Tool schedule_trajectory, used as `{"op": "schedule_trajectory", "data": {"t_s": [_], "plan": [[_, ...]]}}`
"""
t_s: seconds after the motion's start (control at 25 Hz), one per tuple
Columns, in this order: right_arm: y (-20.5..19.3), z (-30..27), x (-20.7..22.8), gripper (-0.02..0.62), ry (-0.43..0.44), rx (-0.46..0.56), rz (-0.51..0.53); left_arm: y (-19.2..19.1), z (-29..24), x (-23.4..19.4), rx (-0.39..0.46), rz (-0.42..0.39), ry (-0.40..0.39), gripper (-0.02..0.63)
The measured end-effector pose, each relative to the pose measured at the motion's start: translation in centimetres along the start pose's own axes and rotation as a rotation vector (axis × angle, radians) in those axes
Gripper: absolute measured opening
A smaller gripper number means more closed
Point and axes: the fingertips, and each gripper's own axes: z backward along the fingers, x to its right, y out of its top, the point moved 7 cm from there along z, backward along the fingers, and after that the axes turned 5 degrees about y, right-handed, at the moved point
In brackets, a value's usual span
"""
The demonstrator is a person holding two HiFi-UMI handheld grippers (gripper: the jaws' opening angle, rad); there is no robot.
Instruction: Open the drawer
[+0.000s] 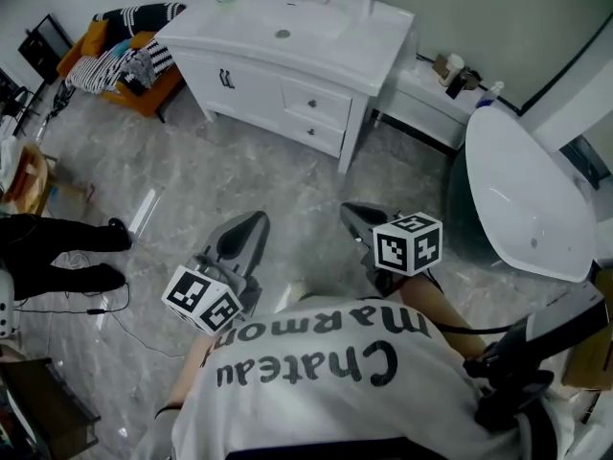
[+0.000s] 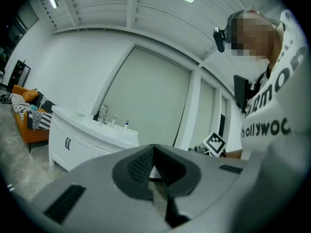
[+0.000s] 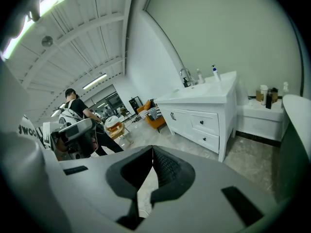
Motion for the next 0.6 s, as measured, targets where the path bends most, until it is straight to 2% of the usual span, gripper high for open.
{"op": "schedule_trajectory", "data": {"t_s": [0.16, 0.28, 0.4, 0.48, 0.6], "plan": [[0.3, -1.5, 0.2, 0.011, -0.026, -0.012, -0.024, 0.7, -0.5, -2.3, 0.001, 0.015, 0.034, 0.008], [1.0, -2.7, 0.2, 0.011, -0.036, -0.005, -0.020, 0.7, -0.7, -3.6, -0.033, 0.019, 0.010, 0.008], [1.9, -3.9, 0.1, 0.011, -0.056, -0.011, 0.034, 0.8, -0.9, -4.7, -0.045, 0.026, -0.011, 0.008], [2.1, -4.5, 0.2, 0.011, -0.074, -0.021, 0.054, 0.6, -1.0, -5.4, -0.050, 0.051, 0.006, 0.008], [2.1, -5.0, 1.0, 0.011, -0.085, -0.027, 0.023, -0.2, -1.1, -6.0, -0.064, 0.089, 0.042, 0.008]]}}
